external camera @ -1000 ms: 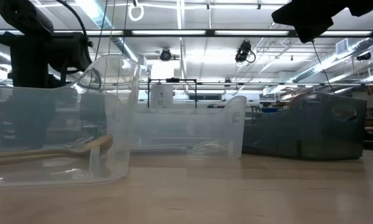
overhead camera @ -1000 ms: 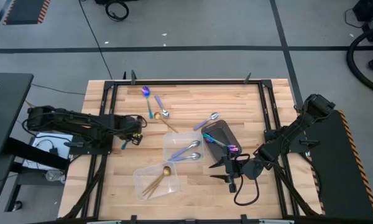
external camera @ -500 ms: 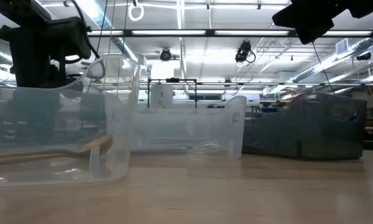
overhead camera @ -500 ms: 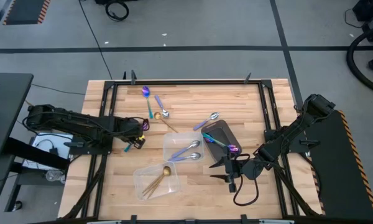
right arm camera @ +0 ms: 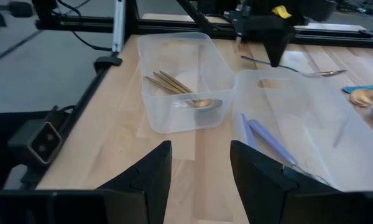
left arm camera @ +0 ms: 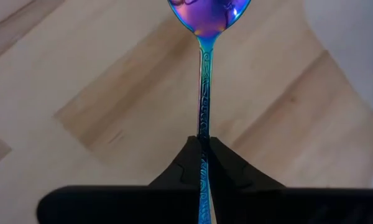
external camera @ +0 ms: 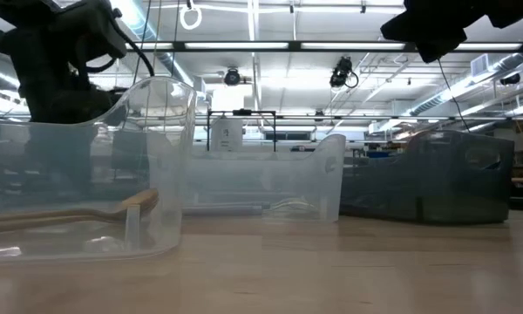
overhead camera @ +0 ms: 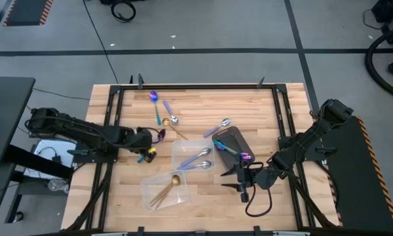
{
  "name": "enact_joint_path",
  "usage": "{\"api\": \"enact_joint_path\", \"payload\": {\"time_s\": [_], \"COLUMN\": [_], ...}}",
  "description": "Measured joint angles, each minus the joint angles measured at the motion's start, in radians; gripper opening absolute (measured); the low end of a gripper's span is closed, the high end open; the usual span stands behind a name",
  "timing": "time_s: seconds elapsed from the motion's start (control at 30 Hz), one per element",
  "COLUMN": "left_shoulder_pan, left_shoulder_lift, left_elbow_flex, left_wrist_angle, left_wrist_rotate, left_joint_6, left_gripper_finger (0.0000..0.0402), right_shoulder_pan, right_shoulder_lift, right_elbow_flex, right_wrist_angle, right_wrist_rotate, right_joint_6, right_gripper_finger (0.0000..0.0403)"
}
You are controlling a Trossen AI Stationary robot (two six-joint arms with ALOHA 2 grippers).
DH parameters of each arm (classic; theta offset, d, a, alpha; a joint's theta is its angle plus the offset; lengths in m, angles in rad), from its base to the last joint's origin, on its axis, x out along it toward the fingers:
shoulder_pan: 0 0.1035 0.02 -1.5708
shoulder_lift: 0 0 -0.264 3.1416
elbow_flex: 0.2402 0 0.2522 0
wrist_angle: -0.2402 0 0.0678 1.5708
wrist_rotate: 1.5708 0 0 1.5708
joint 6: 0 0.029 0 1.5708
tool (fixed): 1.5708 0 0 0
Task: Sort silverware by color (type)
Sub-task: Put the violet spoon into the black bin
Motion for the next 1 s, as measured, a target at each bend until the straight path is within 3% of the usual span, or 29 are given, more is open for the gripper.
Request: {"api": "enact_joint_path", "payload": {"time_s": [0.17, 0.53, 0.73, 1.0], "left_shoulder_pan": [-0.027, -0.069, -0.076, -0.076], "left_shoulder_lift": [0.0, 0.0, 0.005, 0.133], "left_elbow_flex": [0.045, 0.186, 0.208, 0.244], "left_wrist_angle": [-0.001, 0.007, 0.142, 0.258], "left_wrist_rotate": [-0.012, -0.144, -0.186, -0.188], "left_joint_6": [0.035, 0.219, 0.354, 0.473], "left_gripper_finger": [0.0017, 0.0017, 0.0017, 0.0017], "right_shoulder_pan": [-0.002, -0.002, -0.003, 0.0], "right_shoulder_lift": [0.0, 0.0, 0.0, 0.0], "right_elbow_flex": [0.0, 0.0, 0.0, 0.0], "right_wrist_angle": [-0.016, -0.024, -0.05, -0.095], "right_wrist_rotate": [0.019, 0.035, 0.038, 0.038], "right_joint_6": [0.001, 0.002, 0.035, 0.113], "right_gripper_finger": [0.0173, 0.0173, 0.0173, 0.0173]}}
